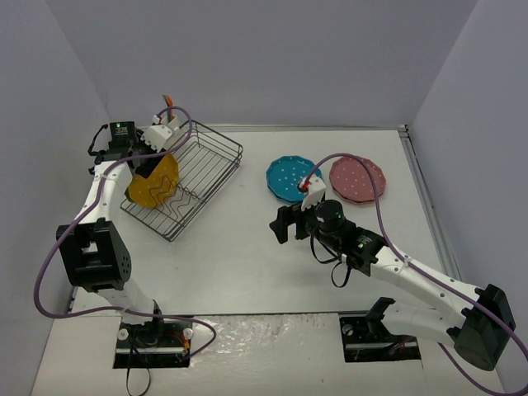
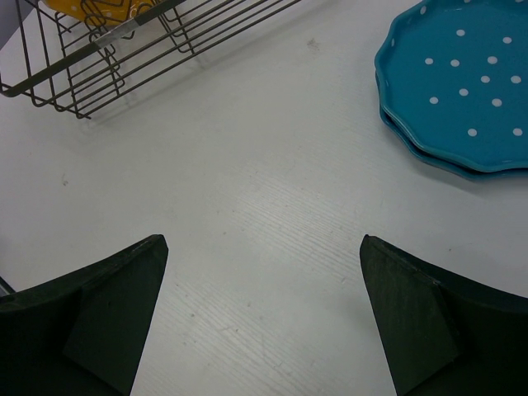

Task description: Load the plates into the dish rack

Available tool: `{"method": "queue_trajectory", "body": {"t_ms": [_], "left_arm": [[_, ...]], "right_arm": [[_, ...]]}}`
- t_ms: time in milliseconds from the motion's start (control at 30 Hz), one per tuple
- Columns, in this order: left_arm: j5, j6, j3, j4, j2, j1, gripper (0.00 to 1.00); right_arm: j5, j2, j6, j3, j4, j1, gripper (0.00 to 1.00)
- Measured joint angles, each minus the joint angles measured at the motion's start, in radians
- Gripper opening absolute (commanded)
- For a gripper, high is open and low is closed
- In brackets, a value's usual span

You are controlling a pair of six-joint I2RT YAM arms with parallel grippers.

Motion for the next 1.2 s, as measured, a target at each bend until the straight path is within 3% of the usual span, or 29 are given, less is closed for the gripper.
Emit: {"method": "queue_trajectory", "body": {"t_ms": [433, 700, 833, 1200], "left_arm": [[-0.013, -0.145, -0.027, 0.059, -0.204, -0.007, 0.68], [-0.027, -0.415, -0.049, 0.06, -0.38, -0.059, 0.93], [-0.021, -0.561, -0.088, 0.045, -0.449, -0.097, 0.97], [0.002, -0.871, -0.362, -0.033, -0.654, -0.137, 0.97]], "right_arm": [[0.05, -0.011, -0.028, 0.0, -0.014, 0.0, 1.0], [0.063, 0.064, -0.051, 0.021, -0.018, -0.009, 0.98], [0.055, 0.15, -0.071, 0.071, -0.034, -0.026, 0.95], [-0.039, 0.53, -0.157, 0.336, -0.031, -0.19, 0.68]]}}
